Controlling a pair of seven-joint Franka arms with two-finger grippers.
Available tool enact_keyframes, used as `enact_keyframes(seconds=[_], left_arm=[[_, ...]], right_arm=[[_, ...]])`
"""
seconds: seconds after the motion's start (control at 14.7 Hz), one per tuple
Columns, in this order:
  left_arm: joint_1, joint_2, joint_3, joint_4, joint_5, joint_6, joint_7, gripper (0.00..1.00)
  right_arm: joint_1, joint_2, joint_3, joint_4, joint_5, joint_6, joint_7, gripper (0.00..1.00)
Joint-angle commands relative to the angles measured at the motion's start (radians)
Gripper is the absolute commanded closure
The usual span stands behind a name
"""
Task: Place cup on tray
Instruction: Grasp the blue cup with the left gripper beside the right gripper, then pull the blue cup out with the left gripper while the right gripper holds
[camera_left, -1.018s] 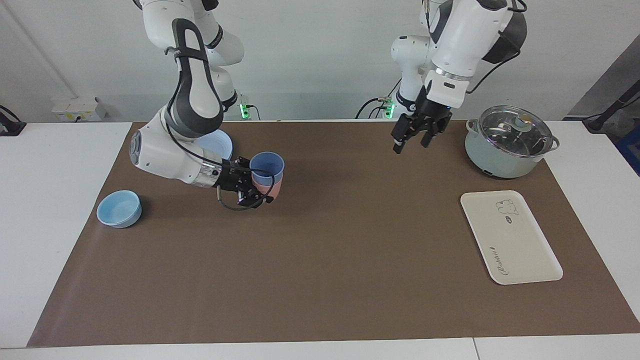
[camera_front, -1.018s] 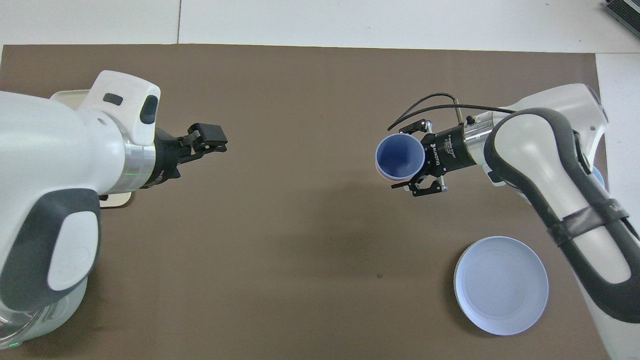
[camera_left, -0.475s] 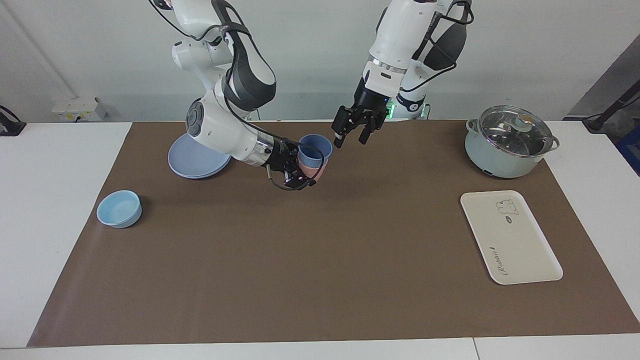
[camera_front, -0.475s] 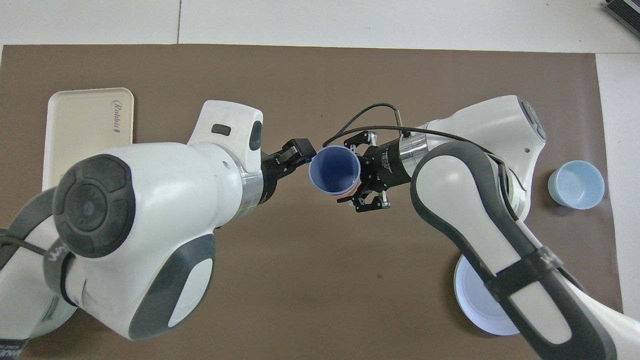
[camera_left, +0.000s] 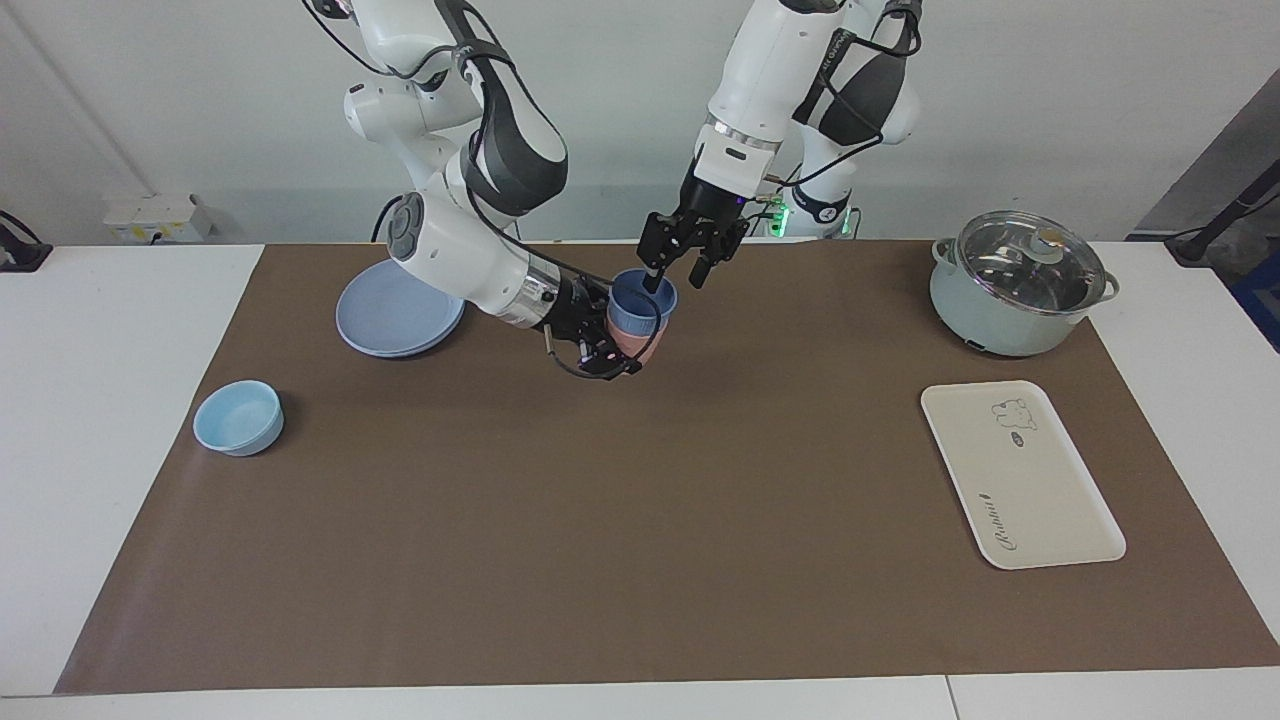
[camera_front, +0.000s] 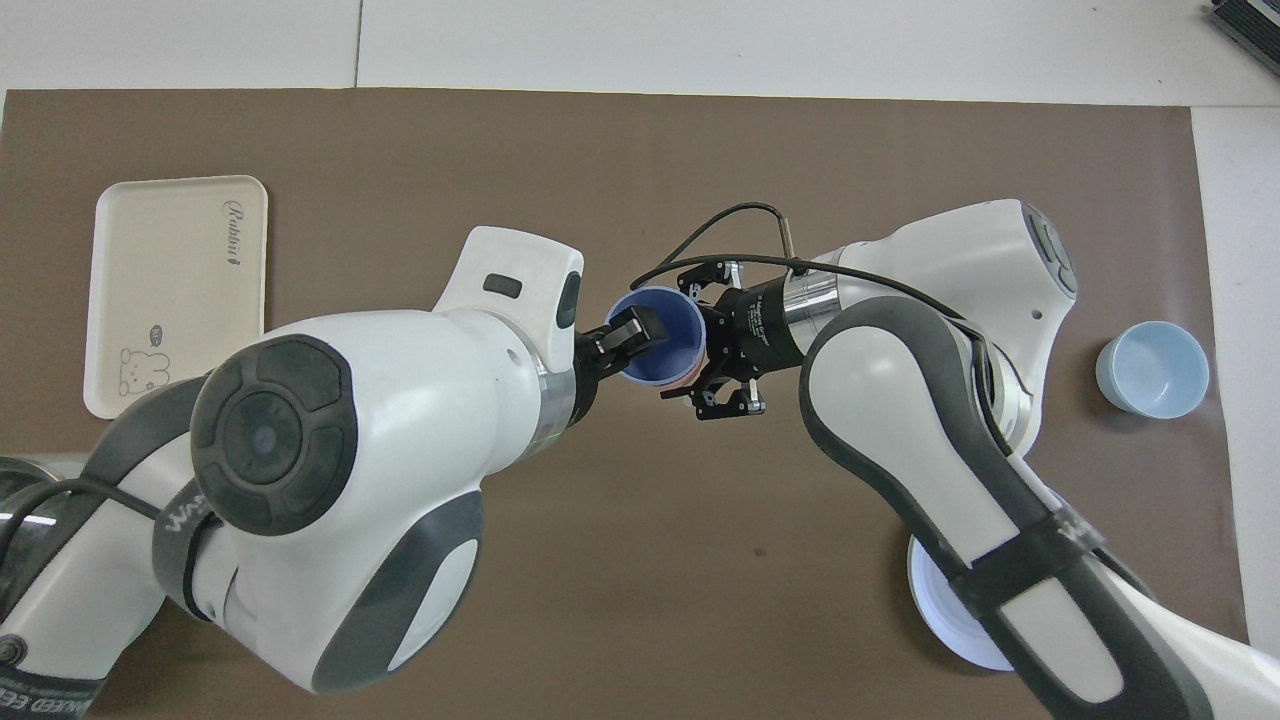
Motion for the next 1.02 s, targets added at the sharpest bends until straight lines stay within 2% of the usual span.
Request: enact_keyframes(seconds=[0.0, 0.14, 0.2, 0.41, 0.68, 0.95], left_arm=[[-0.025, 0.035, 0.018, -0.008, -0.010, 0.044, -0.009, 0.61], [-0.028, 0.043, 0.018, 0.006, -0.008, 0.038, -0.009, 0.96], [-0.028, 0.044, 0.018, 0.017, -0.008, 0.029, -0.008, 1.00], [-0.028, 0.046, 0.019, 0.041, -0.003, 0.002, -0.012, 1.00], [-0.025, 0.104, 0.021, 0.211, 0.023, -0.173, -0.055, 1.00], [-0.011, 0.087, 0.028, 0.259, 0.024, -0.290, -0.054, 1.00]], right_arm=[[0.005, -0.025, -0.003, -0.026, 0.028, 0.020, 0.014, 1.00], [0.005, -0.024, -0.003, -0.026, 0.028, 0.022, 0.014, 1.00], [0.005, -0.024, -0.003, -0.026, 0.028, 0.022, 0.014, 1.00], [0.005, -0.024, -0.003, -0.026, 0.028, 0.023, 0.014, 1.00], [0.005, -0.022, -0.003, -0.023, 0.028, 0.027, 0.012, 1.00], [-0.010, -0.021, -0.003, -0.023, 0.028, 0.028, 0.000, 1.00]])
